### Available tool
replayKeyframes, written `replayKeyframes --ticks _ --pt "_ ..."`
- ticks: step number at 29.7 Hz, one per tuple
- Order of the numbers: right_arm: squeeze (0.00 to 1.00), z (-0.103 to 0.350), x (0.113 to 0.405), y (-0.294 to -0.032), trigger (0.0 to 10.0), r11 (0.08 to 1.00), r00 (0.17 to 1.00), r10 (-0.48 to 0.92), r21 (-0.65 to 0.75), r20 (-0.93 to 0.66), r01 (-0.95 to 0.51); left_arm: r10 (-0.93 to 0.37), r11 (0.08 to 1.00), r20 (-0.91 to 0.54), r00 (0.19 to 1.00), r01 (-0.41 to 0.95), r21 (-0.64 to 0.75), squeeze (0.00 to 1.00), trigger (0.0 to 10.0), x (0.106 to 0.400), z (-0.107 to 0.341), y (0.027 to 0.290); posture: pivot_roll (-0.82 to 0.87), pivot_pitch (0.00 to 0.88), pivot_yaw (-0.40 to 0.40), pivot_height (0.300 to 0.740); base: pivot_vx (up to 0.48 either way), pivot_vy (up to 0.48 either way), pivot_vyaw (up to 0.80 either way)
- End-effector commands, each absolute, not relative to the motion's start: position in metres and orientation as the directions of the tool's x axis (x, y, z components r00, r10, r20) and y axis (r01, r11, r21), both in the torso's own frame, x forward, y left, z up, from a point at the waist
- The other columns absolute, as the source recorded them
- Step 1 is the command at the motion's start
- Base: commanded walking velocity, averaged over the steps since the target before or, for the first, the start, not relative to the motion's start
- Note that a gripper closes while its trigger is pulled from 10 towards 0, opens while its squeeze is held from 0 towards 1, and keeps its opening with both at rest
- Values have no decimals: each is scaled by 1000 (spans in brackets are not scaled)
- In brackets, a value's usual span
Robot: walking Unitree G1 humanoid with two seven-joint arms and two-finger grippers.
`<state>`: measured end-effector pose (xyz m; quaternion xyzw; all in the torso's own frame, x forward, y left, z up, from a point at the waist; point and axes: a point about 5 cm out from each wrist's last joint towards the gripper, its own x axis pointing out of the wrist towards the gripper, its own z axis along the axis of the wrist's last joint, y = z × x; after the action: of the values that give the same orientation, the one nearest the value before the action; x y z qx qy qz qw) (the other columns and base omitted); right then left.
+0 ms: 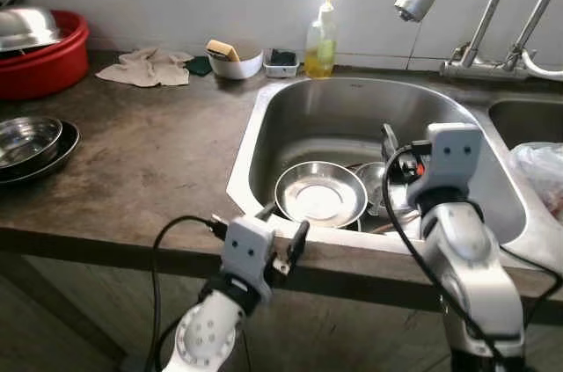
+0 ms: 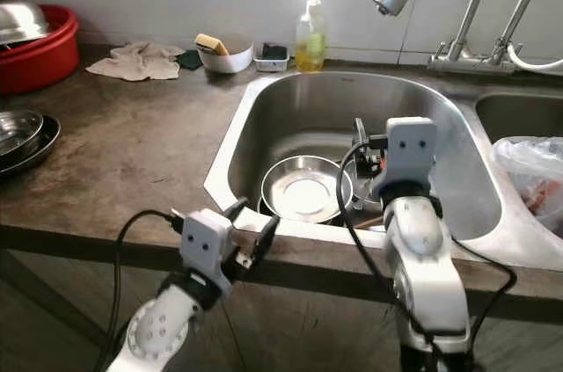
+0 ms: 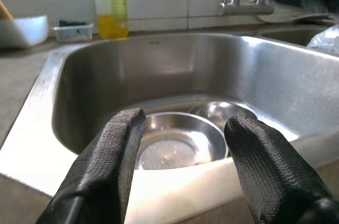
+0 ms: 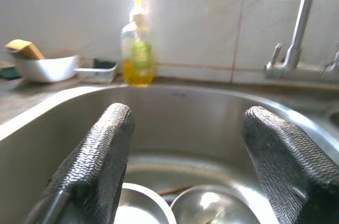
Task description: Kitchen organization
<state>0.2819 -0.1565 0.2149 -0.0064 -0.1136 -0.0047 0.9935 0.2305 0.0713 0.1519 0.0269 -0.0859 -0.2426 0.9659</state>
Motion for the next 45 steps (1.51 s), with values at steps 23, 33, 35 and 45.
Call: replayKeyframes --ticks 23,33,35,45 --pt "0 211 266 -149 10000 1000 974 -21 0 224 22 -488 873 149 860 477 106 0 10000 232 151 72 187 57 -12 740 0 307 765" --pt "0 213 269 -145 10000 1000 974 -10 4 226 10 -489 872 142 860 479 100 0 10000 233 150 72 185 53 -11 740 0 195 800" --pt "0 214 270 -145 10000 1000 974 -6 4 224 6 -490 871 144 860 479 106 0 10000 233 150 72 186 58 -13 740 0 0 800" --pt "0 213 276 -143 10000 1000 979 -9 22 204 5 -489 872 130 863 476 118 0 10000 231 147 71 191 72 -18 740 0 0 320"
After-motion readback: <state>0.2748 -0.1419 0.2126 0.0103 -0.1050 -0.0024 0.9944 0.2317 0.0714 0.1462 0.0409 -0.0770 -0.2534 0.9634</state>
